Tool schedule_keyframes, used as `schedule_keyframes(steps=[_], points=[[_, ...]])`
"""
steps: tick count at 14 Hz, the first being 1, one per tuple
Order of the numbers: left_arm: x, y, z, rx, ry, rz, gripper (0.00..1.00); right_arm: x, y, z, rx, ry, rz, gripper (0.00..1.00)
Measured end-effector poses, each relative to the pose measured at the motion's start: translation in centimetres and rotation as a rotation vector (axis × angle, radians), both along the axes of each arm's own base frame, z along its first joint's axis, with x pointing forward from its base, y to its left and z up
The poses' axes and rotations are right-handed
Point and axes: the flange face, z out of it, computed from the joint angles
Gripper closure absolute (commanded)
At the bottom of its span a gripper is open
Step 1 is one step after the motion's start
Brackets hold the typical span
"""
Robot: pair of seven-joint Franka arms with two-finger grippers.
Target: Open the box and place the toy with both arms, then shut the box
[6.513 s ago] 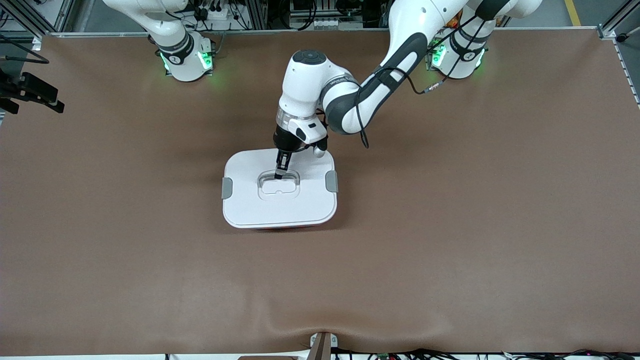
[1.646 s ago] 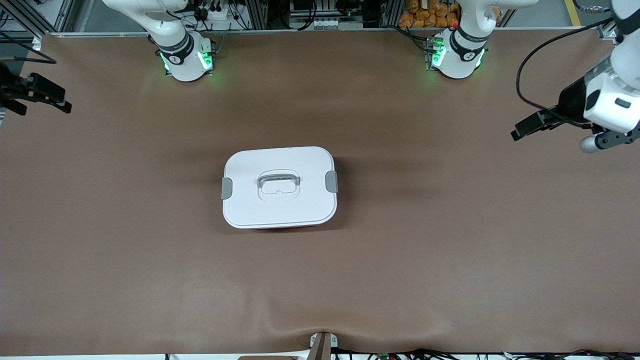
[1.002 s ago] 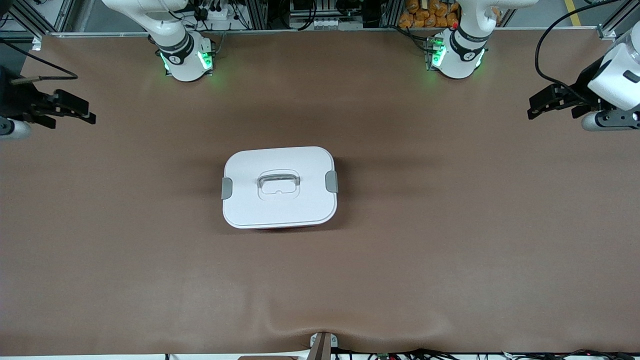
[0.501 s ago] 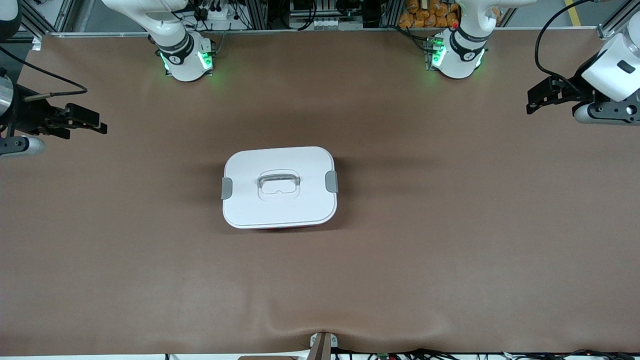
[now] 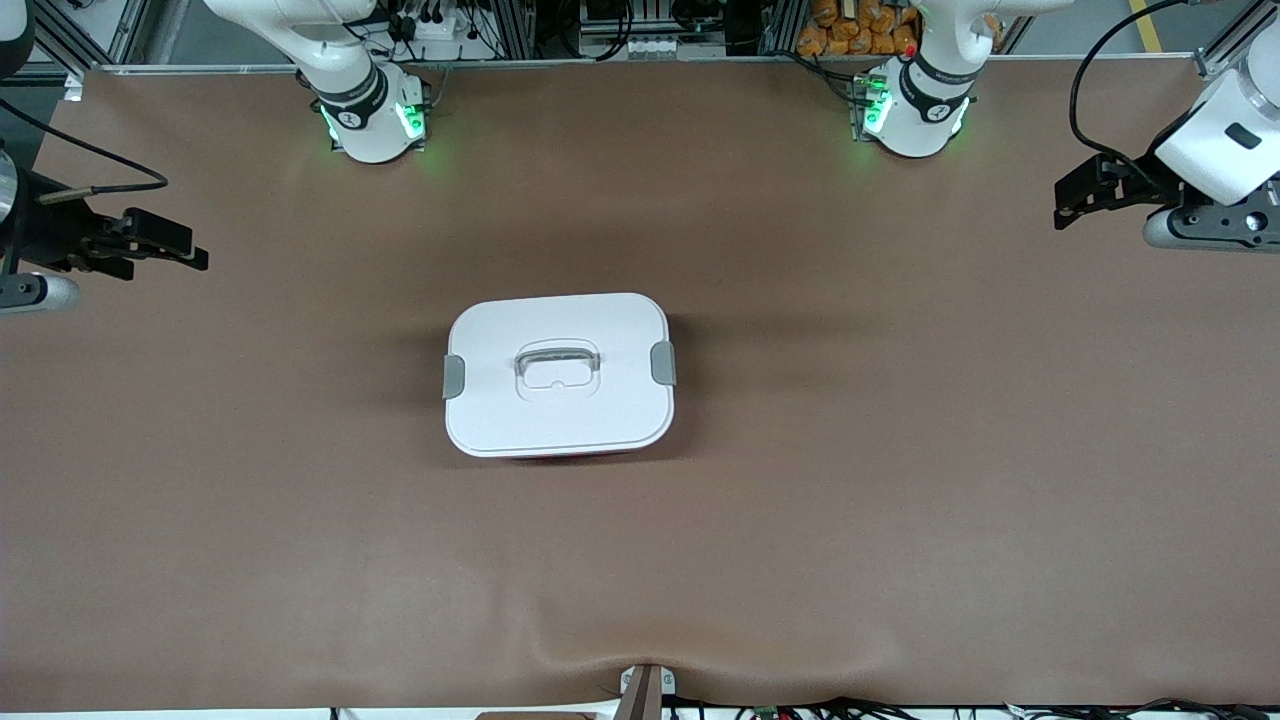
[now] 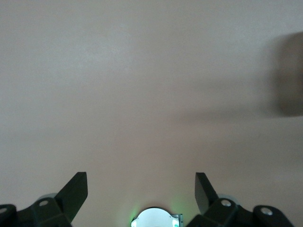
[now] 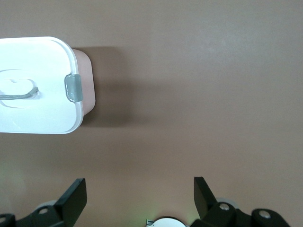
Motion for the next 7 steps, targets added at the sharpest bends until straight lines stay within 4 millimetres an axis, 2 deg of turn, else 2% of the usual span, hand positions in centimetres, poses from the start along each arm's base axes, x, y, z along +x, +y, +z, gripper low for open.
schedule_keyframes(steps=[7], points=[[0.42,-0.36,-0.01,-0.002,-0.024,-0.007,0.00,0.13,-0.03,0.32,0.000,-0.007,-0.001,0.00]])
